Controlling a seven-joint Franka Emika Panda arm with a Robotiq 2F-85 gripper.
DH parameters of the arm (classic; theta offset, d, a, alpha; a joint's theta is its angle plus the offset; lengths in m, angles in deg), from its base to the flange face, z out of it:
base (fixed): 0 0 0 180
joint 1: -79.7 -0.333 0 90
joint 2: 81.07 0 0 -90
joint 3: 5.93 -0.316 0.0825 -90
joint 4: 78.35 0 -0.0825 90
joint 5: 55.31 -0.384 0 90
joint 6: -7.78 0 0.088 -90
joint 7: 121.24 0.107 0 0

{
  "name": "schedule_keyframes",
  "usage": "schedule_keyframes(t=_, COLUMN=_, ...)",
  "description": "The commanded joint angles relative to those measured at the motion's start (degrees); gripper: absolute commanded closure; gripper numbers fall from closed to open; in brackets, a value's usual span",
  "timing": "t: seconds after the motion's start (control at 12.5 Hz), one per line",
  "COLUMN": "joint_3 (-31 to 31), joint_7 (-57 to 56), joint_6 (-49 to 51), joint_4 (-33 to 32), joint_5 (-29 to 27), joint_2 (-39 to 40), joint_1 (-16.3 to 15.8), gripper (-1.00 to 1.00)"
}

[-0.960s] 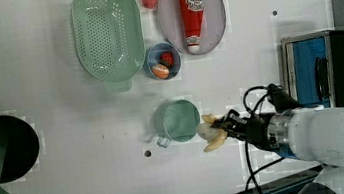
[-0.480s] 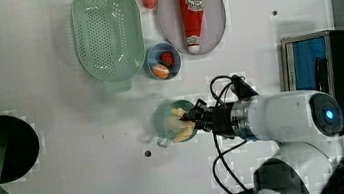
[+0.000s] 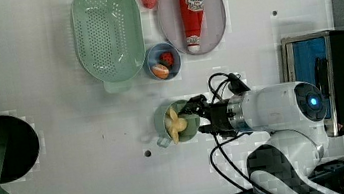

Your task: Pick Banana and place it in mug.

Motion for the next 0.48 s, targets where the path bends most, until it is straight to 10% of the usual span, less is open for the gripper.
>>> schedule_keyframes(t=0.08, joint_3=-0.5, joint_7=1.4, joint_6=-0.1, joint_4=0.9, joint_5=-0.5, joint_2=-2.8, joint_1=0.1, gripper=-1.0)
schedule_keyframes(t=0.48, joint_3=5.4, joint_7=-1.7, joint_6=13.6, joint_4=5.7, joint_5=-0.7, joint_2=-12.7, joint_1=1.1, gripper=-1.0)
